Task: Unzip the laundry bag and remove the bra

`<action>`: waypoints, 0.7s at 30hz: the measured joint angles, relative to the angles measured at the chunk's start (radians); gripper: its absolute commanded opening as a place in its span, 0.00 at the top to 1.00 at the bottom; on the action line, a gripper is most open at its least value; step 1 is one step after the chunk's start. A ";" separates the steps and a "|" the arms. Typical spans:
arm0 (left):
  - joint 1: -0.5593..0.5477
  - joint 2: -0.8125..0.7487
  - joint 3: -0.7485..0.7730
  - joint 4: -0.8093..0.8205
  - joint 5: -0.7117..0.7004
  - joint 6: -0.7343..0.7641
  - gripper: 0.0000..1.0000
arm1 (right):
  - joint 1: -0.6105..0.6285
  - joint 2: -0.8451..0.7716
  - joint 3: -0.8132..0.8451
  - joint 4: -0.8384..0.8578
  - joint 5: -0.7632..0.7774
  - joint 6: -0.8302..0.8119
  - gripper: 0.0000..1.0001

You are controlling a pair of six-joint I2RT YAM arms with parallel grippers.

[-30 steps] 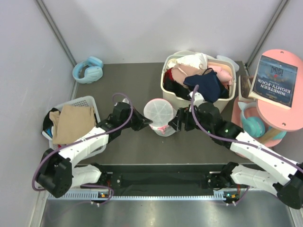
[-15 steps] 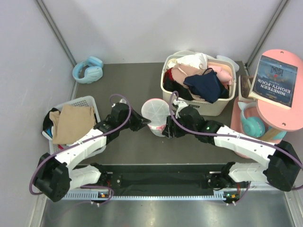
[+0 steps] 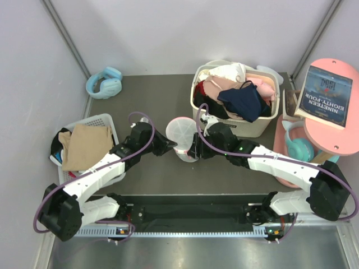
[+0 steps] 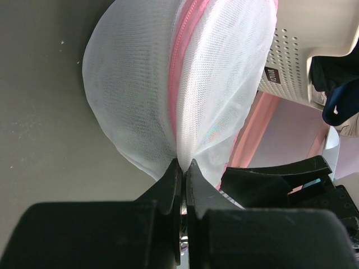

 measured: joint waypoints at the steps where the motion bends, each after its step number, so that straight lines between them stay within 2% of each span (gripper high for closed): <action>1: 0.000 0.000 0.002 -0.002 -0.001 0.000 1.00 | 0.000 0.004 0.002 0.006 0.000 0.000 0.51; 3: 0.000 0.000 0.006 -0.006 -0.002 0.000 1.00 | 0.000 0.013 0.006 0.009 0.000 0.001 0.55; 4: 0.000 0.000 0.006 -0.006 -0.003 0.000 1.00 | 0.000 0.017 0.006 0.013 0.000 0.001 0.61; 7: 0.000 -0.004 0.007 -0.010 -0.005 0.000 1.00 | 0.000 0.027 0.006 0.023 -0.002 0.002 0.70; 9: 0.000 -0.008 0.007 -0.013 -0.008 0.000 1.00 | 0.000 0.029 0.006 0.027 -0.005 0.003 0.73; 10: 0.000 -0.009 0.007 -0.013 -0.010 0.000 1.00 | 0.000 0.029 0.006 0.029 -0.007 0.003 0.81; 15: 0.000 -0.011 0.008 -0.016 -0.023 0.008 1.00 | 0.000 0.028 0.006 0.033 -0.007 0.003 1.00; 21: 0.000 -0.011 0.010 -0.024 -0.033 0.041 1.00 | -0.011 -0.003 -0.010 0.032 0.001 0.008 1.00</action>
